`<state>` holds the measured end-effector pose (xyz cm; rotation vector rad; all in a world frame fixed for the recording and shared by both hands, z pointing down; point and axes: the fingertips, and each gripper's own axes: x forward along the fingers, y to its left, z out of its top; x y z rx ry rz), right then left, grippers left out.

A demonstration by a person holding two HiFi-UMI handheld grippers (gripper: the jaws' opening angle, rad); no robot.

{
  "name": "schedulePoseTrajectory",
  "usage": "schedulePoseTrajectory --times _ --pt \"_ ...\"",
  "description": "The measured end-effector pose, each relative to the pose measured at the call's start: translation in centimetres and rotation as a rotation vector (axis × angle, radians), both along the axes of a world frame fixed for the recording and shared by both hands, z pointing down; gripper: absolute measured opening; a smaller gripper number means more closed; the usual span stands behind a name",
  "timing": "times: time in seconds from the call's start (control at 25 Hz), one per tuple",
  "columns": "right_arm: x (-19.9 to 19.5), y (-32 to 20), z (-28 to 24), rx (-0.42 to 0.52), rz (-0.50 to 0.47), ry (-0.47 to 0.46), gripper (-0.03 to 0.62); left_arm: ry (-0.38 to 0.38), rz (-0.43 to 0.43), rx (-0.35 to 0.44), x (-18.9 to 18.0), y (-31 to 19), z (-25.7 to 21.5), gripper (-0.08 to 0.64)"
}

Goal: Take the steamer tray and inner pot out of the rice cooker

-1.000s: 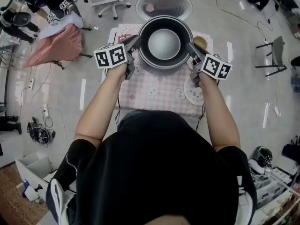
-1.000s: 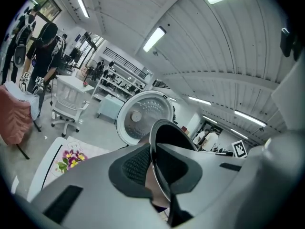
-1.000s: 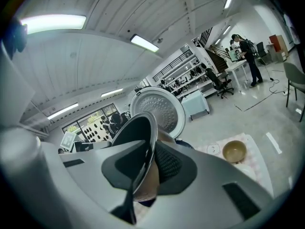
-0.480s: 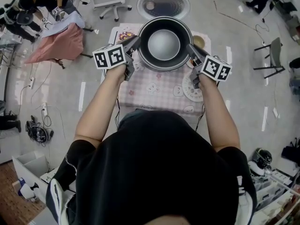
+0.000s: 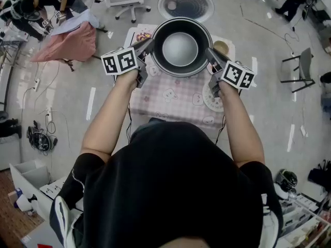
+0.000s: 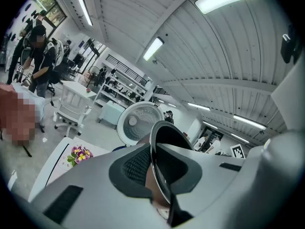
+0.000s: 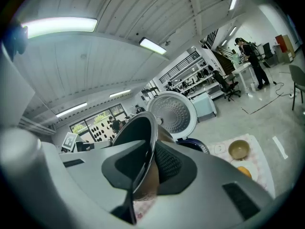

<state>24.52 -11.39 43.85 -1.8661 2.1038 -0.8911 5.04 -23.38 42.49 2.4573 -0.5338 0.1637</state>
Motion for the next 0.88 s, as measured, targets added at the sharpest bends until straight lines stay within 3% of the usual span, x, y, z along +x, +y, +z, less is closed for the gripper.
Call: schedulePoseTrajectory --times 0.28,0.88 --pt "-3.8 -2.5 0.3 0.000 -0.098 -0.011 0.063 -0.013 -0.093 0.027 -4.7 -0.7 -0.6 0.049" --pt "-15.2 -8.6 4.9 -0.068 -0.337 -0.016 0.064 -0.009 -0.322 -0.087 -17.8 -2.7 4.7 0.048"
